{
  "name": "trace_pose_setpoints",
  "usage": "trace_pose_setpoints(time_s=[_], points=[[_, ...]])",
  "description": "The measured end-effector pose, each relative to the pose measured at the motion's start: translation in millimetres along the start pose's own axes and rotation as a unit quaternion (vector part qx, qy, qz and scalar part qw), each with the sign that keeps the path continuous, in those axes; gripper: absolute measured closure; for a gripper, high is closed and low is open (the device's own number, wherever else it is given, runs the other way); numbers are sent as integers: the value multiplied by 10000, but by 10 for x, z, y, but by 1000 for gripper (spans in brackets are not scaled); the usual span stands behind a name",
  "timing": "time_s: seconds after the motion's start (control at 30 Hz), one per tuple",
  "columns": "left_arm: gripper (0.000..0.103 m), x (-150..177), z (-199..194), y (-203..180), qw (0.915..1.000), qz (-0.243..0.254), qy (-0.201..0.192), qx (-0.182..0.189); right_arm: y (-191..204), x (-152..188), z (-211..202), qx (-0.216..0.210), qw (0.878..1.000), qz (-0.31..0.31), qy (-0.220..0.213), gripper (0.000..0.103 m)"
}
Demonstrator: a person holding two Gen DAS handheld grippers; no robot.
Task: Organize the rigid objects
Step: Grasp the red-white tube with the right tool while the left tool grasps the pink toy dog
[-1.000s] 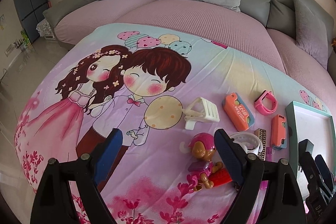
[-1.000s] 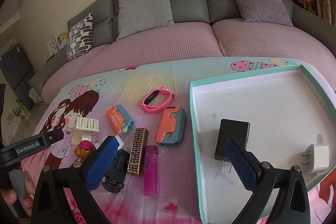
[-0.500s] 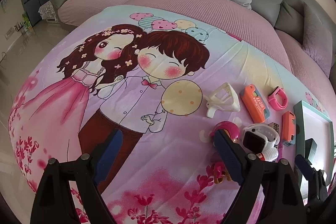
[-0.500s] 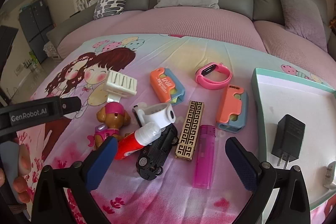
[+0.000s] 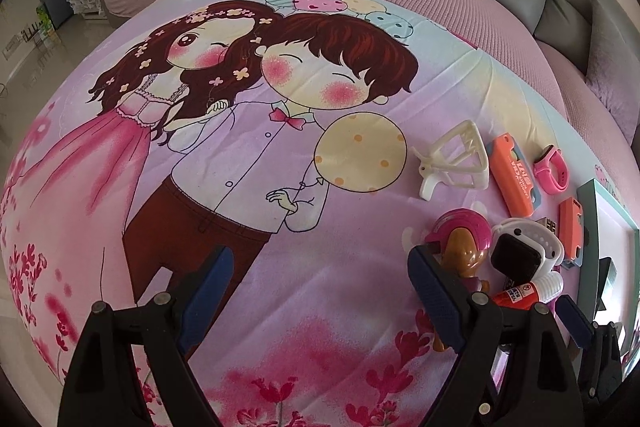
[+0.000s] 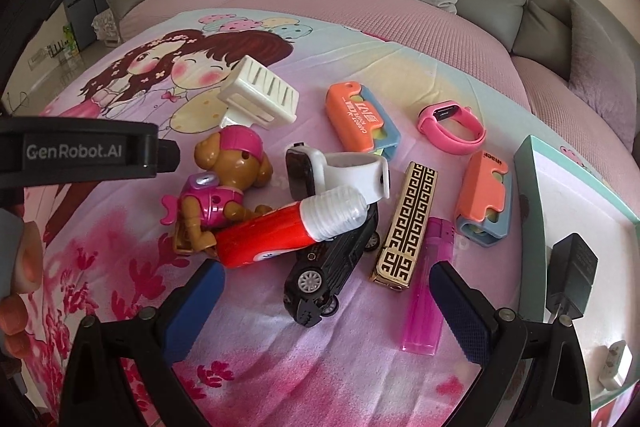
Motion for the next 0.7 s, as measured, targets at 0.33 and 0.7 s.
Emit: trace_pose_setpoints(time_s=[0.33,0.7], points=[[14,-29,1,51,10000,-74,-7,-41,97,-139,-17,499,9979,-316,-282,0],[14,-29,-13,20,10000,-47,-16,-39,99,-218,-57,384,9976,-188,-553,7]])
Point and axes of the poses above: each gripper's, at about its wrist camera, not at the fingertips, and z roughly the way its jaws point, y to its left, x to its underside, the point moved 6 cm from there along z, roughly the way its jaws point, and after that the axes turned 10 degrees about -z, right-handed, at the moved point
